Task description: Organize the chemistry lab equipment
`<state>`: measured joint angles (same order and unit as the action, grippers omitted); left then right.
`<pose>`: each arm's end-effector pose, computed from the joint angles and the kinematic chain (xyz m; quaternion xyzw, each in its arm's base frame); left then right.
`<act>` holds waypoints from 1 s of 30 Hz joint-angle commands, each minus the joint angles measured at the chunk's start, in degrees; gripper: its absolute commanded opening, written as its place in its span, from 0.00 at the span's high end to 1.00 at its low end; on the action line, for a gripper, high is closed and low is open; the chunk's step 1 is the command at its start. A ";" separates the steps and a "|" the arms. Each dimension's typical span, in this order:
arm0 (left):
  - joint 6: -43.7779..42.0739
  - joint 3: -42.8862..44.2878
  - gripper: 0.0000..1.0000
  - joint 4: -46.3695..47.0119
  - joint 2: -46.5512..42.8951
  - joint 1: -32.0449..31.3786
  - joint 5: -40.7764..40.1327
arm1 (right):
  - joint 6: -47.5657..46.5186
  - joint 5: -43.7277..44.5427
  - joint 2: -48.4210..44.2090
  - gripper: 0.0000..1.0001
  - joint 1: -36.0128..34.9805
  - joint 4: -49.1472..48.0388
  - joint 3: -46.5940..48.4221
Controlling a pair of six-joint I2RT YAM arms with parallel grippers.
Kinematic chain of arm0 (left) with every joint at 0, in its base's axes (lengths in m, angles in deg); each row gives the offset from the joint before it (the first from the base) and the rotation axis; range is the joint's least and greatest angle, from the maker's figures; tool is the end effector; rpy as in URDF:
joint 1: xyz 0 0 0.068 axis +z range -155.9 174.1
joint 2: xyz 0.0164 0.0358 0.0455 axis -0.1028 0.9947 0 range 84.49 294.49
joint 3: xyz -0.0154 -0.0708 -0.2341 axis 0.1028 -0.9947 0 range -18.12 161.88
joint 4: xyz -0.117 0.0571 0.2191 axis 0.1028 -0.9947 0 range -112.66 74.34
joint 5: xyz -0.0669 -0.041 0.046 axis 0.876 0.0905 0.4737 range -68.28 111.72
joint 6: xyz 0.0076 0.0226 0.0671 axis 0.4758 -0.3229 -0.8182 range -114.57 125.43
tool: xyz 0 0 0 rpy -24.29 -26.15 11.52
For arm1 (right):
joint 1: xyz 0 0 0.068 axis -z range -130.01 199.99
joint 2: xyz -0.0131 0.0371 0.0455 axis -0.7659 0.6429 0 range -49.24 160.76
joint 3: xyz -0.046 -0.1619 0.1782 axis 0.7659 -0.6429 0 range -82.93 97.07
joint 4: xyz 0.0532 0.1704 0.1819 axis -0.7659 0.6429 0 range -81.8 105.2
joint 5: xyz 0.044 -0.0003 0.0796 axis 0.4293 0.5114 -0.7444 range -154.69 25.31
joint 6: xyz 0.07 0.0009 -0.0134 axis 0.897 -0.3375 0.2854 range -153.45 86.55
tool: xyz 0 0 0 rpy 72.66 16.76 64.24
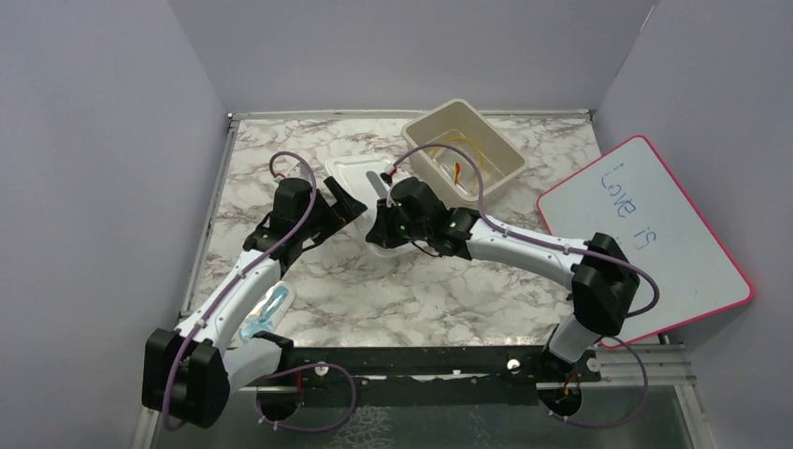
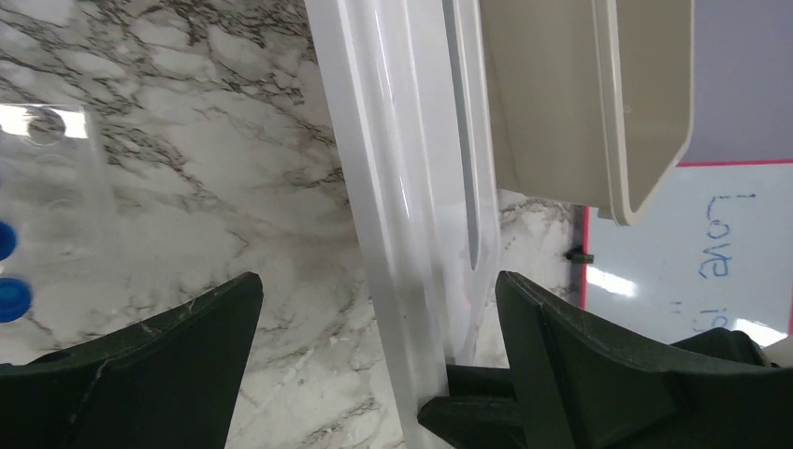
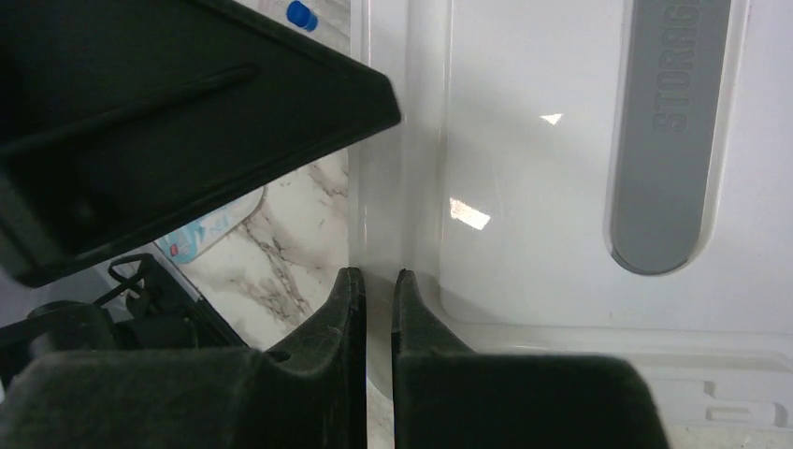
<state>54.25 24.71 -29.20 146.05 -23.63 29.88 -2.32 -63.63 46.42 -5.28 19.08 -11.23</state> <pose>0.2492 -0.0884 0.2303 -0.2010 0.8508 -0.3163 0.3684 0.2254 0.3231 0.2300 -0.1811 0.8677 0.3109 0.3431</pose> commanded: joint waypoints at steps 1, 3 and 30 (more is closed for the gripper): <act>4.62 -1.42 0.05 9.50 2.81 0.24 7.74 | 1.93 -3.76 -3.70 0.99 0.33 -6.07 -1.56; 5.05 -1.43 0.10 10.81 4.06 0.25 9.09 | 2.21 -4.61 -4.11 0.99 0.38 -6.87 -2.18; -1.96 4.62 1.00 -2.89 -7.55 0.20 -0.88 | -1.66 -9.42 -16.43 0.56 0.78 -12.31 -8.31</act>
<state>56.87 24.34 -26.62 143.80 -23.57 34.30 -0.98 -72.16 35.31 -4.69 8.67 -20.19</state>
